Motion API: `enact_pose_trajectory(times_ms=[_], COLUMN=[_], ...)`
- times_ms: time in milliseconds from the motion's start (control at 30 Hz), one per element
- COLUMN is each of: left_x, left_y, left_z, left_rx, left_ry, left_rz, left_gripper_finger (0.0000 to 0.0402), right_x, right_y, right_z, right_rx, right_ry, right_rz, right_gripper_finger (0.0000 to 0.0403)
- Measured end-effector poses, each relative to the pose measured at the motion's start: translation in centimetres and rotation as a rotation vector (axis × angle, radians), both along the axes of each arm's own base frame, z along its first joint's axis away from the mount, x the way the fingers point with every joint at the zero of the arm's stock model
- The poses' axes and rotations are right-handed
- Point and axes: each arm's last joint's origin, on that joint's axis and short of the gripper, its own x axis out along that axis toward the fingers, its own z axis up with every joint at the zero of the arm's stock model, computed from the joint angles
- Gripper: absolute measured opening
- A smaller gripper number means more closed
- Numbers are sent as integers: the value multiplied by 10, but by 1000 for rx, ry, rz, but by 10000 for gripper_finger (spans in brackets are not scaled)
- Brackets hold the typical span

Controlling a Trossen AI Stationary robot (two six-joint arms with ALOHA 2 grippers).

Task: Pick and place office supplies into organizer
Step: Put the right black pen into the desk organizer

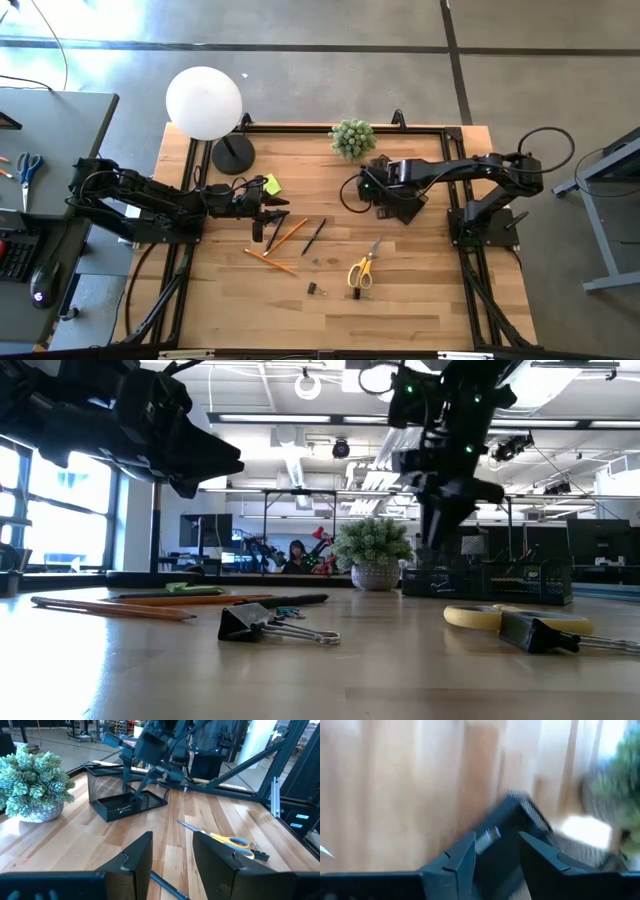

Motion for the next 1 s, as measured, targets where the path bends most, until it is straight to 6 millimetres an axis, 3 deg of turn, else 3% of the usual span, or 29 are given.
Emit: enact_pose_trajectory(times_ms=[200, 333, 633, 1000], left_x=[0, 0, 0, 0], left_y=[0, 0, 0, 1], left_z=[0, 0, -1, -1], left_rx=[0, -1, 0, 2], left_ry=[0, 3, 8, 13], left_rz=[2, 2, 7, 22], left_gripper_finger=[129, 129, 129, 129], right_x=[26, 42, 76, 99], right_y=[17, 30, 51, 51], right_z=[10, 8, -23, -38], right_rx=[205, 207, 108, 171], right_ry=[-283, -382, -476, -530], right_rz=[108, 229, 454, 507], right_gripper_finger=[133, 129, 128, 128])
